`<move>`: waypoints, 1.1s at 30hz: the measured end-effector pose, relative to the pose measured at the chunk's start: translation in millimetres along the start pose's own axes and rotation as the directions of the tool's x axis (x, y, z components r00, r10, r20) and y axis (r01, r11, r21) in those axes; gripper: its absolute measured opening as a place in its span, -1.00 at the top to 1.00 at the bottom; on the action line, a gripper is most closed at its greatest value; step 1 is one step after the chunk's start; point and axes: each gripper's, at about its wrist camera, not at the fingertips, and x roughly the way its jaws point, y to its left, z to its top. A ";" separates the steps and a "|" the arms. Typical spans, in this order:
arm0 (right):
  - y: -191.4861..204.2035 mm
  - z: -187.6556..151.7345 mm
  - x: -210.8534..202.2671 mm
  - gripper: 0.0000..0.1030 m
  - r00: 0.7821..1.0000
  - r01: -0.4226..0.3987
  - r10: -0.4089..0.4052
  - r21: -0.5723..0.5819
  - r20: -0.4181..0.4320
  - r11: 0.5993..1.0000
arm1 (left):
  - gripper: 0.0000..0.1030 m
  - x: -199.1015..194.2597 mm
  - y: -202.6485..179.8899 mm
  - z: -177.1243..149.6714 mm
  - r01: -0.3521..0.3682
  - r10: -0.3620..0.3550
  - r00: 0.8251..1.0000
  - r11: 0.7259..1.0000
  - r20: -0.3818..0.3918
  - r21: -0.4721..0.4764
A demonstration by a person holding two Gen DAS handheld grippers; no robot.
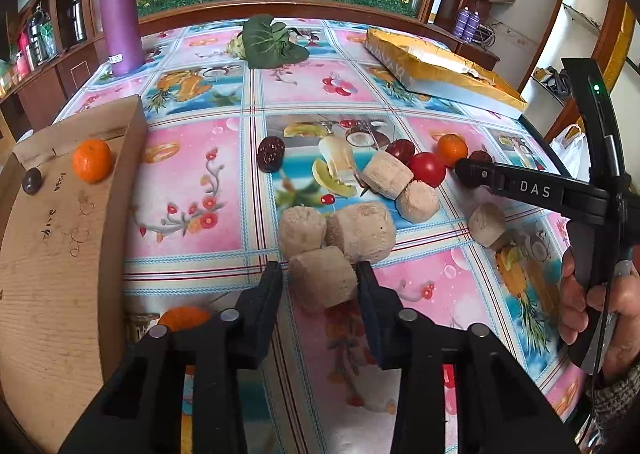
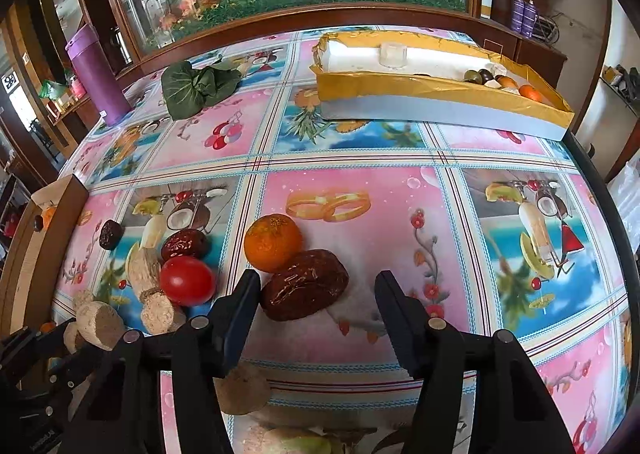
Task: Organize fruits
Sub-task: 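Grasp a beige cube with the left tool while the right tool grasps a red date, then carry the beige cube and red date into the tray and open both tools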
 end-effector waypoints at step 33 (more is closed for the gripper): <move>104.1 -12.0 -90.2 0.06 0.977 -0.142 0.172 -0.221 0.125 0.965 | 0.53 -114.1 104.9 -26.2 0.022 0.019 0.983 0.974 0.181 -0.225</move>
